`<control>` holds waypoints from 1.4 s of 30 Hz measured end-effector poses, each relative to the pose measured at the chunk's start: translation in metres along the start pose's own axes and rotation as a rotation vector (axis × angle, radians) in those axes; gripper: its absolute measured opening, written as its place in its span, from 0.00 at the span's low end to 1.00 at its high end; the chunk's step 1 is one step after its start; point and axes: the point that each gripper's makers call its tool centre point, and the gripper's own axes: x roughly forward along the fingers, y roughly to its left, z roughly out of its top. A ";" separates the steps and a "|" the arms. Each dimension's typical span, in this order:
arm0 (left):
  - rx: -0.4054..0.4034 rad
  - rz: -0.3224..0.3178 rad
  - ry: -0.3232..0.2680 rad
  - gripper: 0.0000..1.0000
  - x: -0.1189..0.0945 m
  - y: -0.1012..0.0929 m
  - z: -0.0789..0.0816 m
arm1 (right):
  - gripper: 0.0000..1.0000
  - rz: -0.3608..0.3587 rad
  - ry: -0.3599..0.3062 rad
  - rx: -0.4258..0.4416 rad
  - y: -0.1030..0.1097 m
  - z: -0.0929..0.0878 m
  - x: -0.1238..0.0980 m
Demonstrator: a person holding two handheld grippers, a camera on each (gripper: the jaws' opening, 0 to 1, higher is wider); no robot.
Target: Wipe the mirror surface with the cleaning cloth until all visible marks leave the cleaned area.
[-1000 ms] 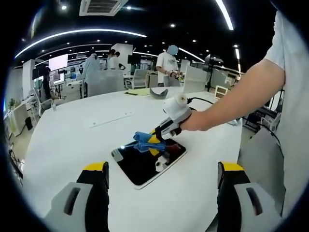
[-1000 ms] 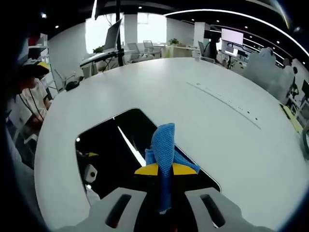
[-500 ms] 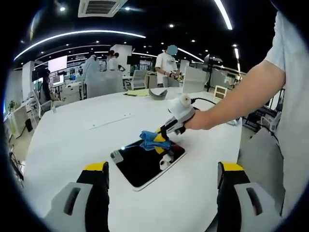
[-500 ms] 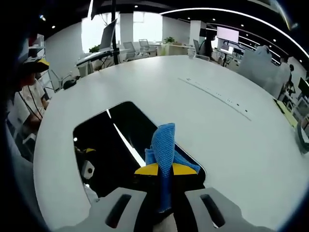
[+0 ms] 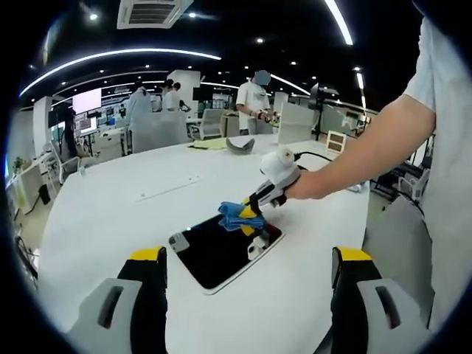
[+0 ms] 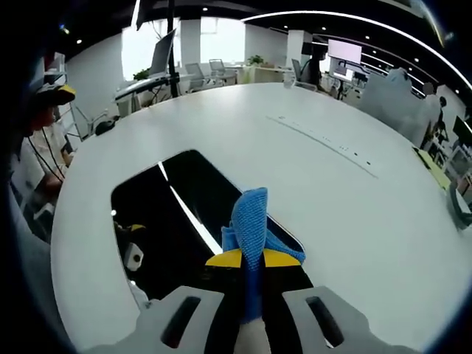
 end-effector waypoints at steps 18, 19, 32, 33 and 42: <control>0.006 0.006 -0.007 0.93 -0.002 -0.002 0.003 | 0.02 -0.023 0.019 0.013 -0.010 -0.015 -0.015; 0.005 0.005 -0.007 0.93 -0.002 -0.003 0.003 | 0.02 -0.024 0.021 0.013 -0.010 -0.016 -0.016; 0.009 -0.011 -0.011 0.93 0.003 -0.007 0.005 | 0.02 -0.040 0.041 0.041 -0.014 -0.025 -0.023; 0.007 -0.011 -0.011 0.93 0.003 -0.007 0.005 | 0.02 -0.041 0.043 0.039 -0.014 -0.025 -0.023; 0.011 -0.013 -0.016 0.93 0.003 -0.005 0.005 | 0.02 -0.064 0.038 0.046 -0.013 -0.025 -0.023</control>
